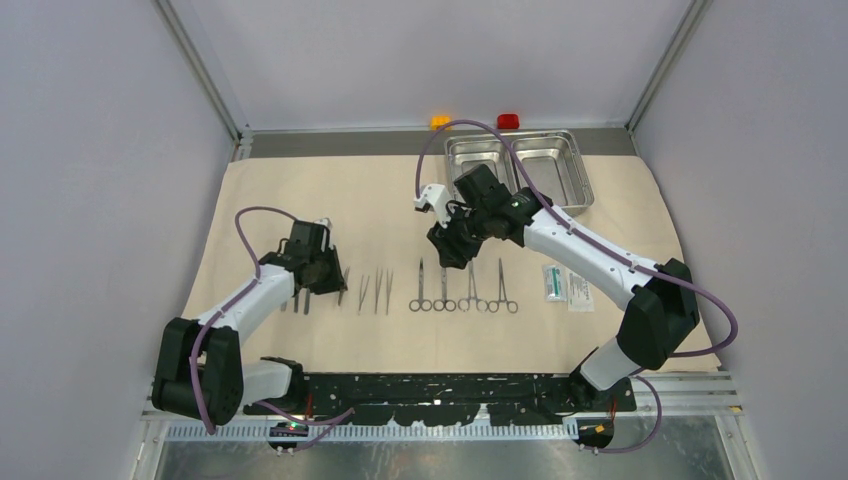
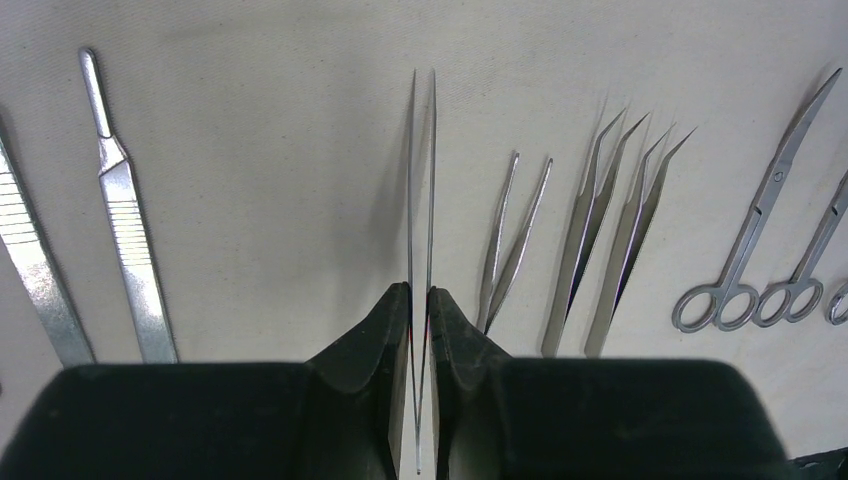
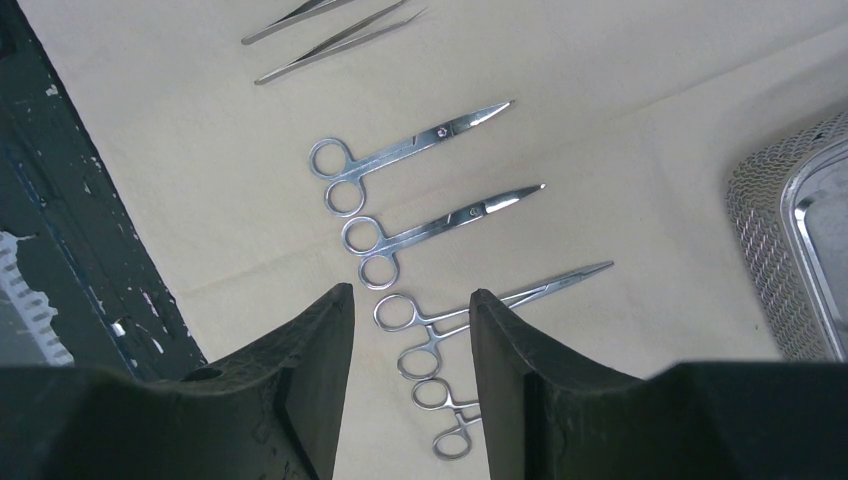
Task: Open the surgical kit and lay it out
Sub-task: Place the medical item in the surgical kit.
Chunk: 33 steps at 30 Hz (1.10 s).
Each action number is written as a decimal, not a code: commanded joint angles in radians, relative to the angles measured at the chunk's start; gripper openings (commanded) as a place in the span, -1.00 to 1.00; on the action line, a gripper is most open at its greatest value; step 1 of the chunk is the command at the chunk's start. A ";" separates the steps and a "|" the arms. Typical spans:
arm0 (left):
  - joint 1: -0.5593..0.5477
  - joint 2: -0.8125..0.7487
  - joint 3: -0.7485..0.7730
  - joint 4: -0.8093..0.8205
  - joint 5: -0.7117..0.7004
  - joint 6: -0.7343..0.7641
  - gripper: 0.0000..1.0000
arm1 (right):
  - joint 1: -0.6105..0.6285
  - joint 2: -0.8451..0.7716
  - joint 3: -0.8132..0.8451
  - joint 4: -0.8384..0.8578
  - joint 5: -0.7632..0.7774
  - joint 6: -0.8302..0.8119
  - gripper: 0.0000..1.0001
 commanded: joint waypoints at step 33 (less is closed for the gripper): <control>0.007 0.010 0.018 -0.012 0.001 0.019 -0.61 | -0.002 -0.015 0.021 0.009 0.011 -0.014 0.02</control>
